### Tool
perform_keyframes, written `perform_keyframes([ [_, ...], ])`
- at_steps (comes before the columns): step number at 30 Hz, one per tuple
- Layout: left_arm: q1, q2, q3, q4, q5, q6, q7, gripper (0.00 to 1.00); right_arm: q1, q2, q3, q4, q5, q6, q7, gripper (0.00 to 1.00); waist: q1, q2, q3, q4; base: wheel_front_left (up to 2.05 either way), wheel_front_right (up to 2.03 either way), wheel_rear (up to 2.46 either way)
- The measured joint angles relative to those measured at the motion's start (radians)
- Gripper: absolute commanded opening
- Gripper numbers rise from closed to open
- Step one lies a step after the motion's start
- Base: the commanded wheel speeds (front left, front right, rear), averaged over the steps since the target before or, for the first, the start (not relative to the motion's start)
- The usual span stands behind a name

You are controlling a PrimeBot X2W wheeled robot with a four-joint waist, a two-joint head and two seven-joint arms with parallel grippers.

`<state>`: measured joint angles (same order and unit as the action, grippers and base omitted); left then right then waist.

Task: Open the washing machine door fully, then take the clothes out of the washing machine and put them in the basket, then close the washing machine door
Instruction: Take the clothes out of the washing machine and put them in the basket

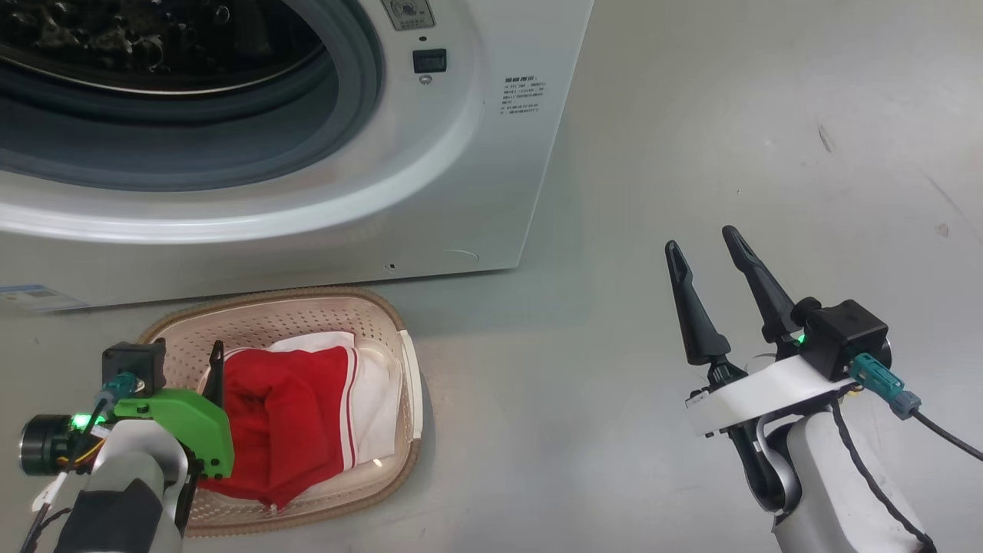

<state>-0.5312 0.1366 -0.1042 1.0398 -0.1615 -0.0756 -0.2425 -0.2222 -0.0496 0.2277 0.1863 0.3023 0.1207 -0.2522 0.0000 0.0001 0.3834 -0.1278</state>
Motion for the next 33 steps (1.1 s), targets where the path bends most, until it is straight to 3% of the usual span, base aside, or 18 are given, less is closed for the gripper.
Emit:
perform_keyframes([
  [7, 0.005, -0.017, 0.007, -0.080, -0.006, 0.000, -0.008, 1.00, 0.027, 0.000, -0.021, 0.013, 0.006, 0.000, 0.000, 1.00, 0.0000, 0.0000, -0.078, 0.016, 0.00, 0.00, 0.00],
  [19, 0.076, -0.045, 0.046, -0.366, -0.040, -0.010, -0.010, 1.00, 0.089, 0.001, -0.052, 0.018, 0.009, 0.000, 0.000, 1.00, 0.0000, 0.0000, -0.202, 0.068, 0.00, 0.00, 0.00],
  [33, 0.205, -0.055, 0.104, -0.603, -0.049, -0.010, -0.010, 1.00, 0.130, 0.002, -0.079, -0.003, 0.023, 0.000, 0.000, 1.00, 0.0000, 0.0000, -0.272, 0.125, 0.00, 0.00, 0.00],
])
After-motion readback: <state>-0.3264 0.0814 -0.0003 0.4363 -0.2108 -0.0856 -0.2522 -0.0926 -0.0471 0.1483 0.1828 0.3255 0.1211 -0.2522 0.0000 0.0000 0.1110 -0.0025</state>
